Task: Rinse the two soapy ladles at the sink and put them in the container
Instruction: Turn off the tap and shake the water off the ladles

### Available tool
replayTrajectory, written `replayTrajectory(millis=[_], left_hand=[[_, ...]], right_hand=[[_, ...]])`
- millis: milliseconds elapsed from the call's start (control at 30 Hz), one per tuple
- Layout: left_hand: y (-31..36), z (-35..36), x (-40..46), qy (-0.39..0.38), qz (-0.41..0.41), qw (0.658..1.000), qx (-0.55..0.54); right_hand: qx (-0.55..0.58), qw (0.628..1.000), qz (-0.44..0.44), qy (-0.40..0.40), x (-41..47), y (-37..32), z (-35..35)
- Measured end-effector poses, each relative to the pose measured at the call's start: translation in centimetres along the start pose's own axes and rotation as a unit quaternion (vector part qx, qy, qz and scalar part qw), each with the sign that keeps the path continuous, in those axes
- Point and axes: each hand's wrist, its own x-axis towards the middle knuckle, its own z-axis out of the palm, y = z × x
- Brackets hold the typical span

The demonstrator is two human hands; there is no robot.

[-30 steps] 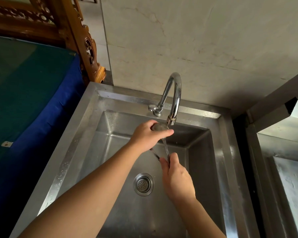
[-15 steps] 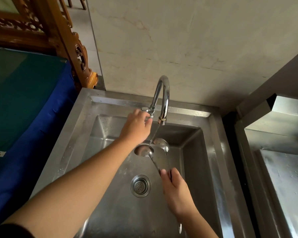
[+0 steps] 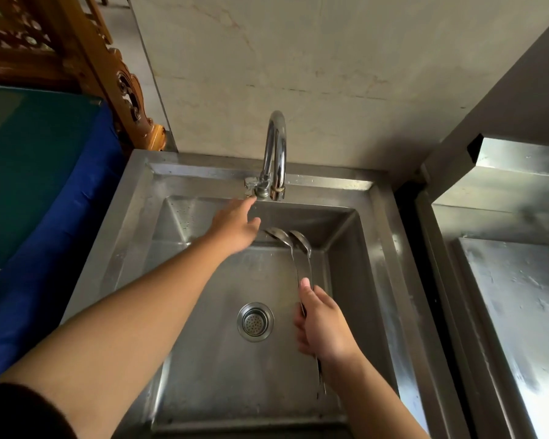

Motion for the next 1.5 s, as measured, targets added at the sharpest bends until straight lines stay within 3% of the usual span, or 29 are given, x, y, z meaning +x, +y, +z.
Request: replayTrajectory(millis=[100,233,267,367,600,800,967,1100,1333,1500], left_hand=[[2.1,1.7,-5.8,-0.026,-0.082,0.960,-0.268],[4.7,3.4,-14.0,-0.120,-0.170,0.832,-0.514],[5.2,3.6,-15.3,-0.125,-0.171,0.819,-0.533],[5.8,4.0,-17.9,-0.096,-0.170,0.829,-0.524],[5.3,1.7,-20.0,-0.066,-0.216,0.787,-0.574],[5.1,-1.3,-19.7,0.021,-0.226,0.827,-0.514],[5.4,-4.4,-19.8,0.082,-0.209,0.906,-0.358],[5.8,-9.0,-20.5,0.092,-0.108,0.975,-0.170],[7.0,-17.5,-21.9,0.142,0.013,0.984,-0.102],[9.1,-24.5,-23.9,0.260,0.126,0.956,0.040]], right_hand=[[0.044,0.999,0.013,-0.010,0.0,0.1,-0.1],[0.090,0.995,0.024,-0.042,-0.4,0.2,0.0],[0.082,0.995,0.022,-0.052,-0.5,0.4,0.2],[0.016,0.998,0.017,-0.064,-1.0,0.8,0.6],[-0.168,0.984,-0.032,-0.042,-1.5,0.8,-0.4],[-0.334,0.941,-0.061,-0.010,-2.4,-1.3,-4.5],[-0.495,0.853,-0.161,0.045,-4.0,-3.8,-7.1],[-0.505,0.829,-0.225,0.080,-6.8,-7.2,-8.2],[-0.533,0.753,-0.349,0.165,-14.1,-14.2,-7.4],[-0.522,0.685,-0.451,0.236,-19.5,-19.0,-4.6]])
